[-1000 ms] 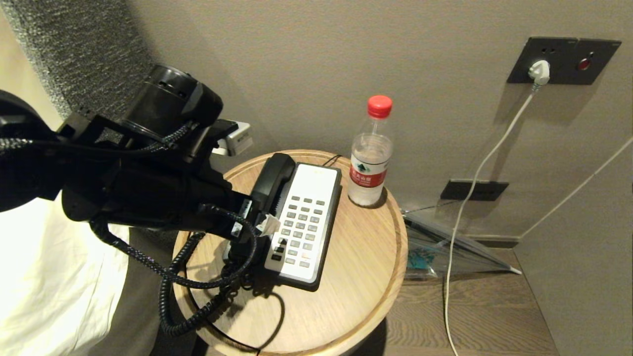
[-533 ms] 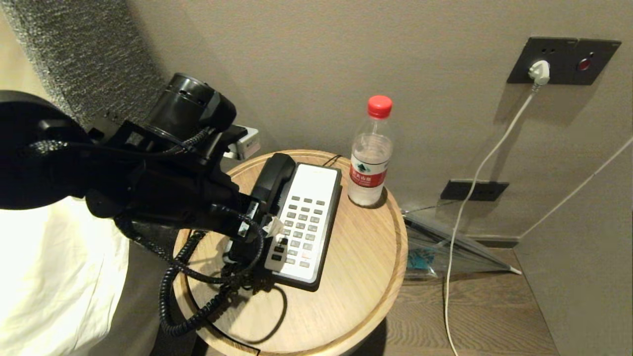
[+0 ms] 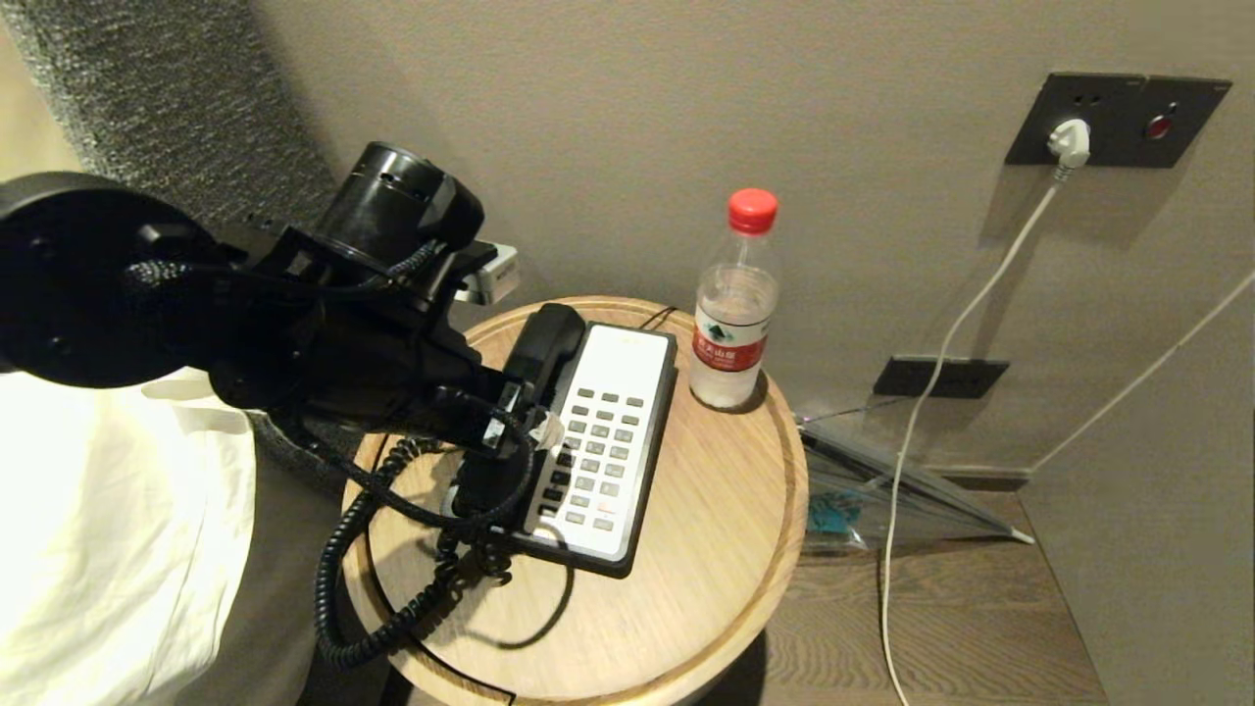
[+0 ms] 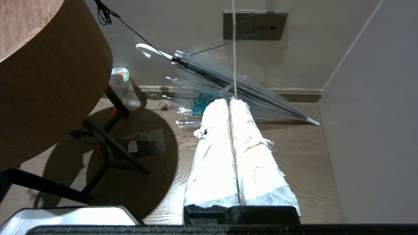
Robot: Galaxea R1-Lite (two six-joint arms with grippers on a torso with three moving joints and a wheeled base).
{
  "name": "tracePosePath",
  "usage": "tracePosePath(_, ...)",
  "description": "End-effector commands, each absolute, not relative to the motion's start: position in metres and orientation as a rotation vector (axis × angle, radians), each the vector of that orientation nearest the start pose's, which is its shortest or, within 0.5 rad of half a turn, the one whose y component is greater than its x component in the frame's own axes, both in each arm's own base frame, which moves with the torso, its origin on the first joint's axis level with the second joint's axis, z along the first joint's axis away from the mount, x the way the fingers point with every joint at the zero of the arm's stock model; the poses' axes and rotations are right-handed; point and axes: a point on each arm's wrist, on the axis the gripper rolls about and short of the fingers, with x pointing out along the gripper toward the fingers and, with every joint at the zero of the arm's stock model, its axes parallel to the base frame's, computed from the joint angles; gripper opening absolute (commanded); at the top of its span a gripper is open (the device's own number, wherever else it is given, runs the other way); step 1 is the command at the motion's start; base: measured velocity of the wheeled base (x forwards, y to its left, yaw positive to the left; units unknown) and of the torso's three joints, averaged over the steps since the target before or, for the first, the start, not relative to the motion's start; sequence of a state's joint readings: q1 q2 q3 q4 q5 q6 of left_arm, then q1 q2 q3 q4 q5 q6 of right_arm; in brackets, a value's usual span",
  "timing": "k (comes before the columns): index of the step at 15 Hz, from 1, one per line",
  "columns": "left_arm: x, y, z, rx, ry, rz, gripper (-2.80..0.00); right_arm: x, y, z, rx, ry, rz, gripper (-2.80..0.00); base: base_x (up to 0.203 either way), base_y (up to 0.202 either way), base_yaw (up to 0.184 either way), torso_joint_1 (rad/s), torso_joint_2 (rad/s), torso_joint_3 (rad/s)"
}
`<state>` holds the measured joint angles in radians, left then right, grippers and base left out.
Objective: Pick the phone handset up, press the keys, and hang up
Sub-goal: Pick up the desk phone handset
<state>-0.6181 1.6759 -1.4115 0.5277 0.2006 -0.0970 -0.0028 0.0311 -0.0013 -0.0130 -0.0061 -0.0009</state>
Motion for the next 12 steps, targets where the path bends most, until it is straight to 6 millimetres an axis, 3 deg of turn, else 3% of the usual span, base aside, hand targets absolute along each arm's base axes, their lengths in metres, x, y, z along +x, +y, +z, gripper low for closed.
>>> tracePosePath(1, 0.2431, -0.1674, 0.2527, 0.226, 0.751, -0.358, 0.0, -0.0205, -0.0001, 0.078, -0.002, 0.015, -0.009, -2.8, 0.0, 0.0, 0.0, 0.0, 0.0, 0.0)
tracePosePath(5, 0.2441, -0.168, 0.2506, 0.231, 0.755, -0.355, 0.0, -0.0204, -0.0001, 0.0776, -0.002, 0.017, -0.009, -2.8, 0.0, 0.0, 0.0, 0.0, 0.0, 0.0)
tracePosePath(6, 0.2445, -0.1683, 0.251, 0.226, 0.755, -0.353, -2.8, -0.0205, -0.0001, 0.078, -0.002, 0.015, -0.009, -2.8, 0.0, 0.0, 0.0, 0.0, 0.0, 0.0)
tracePosePath(12, 0.2445, -0.1683, 0.251, 0.224, 0.755, -0.351, -2.8, -0.0205, -0.0001, 0.078, -0.002, 0.015, -0.009, -2.8, 0.0, 0.0, 0.0, 0.0, 0.0, 0.0)
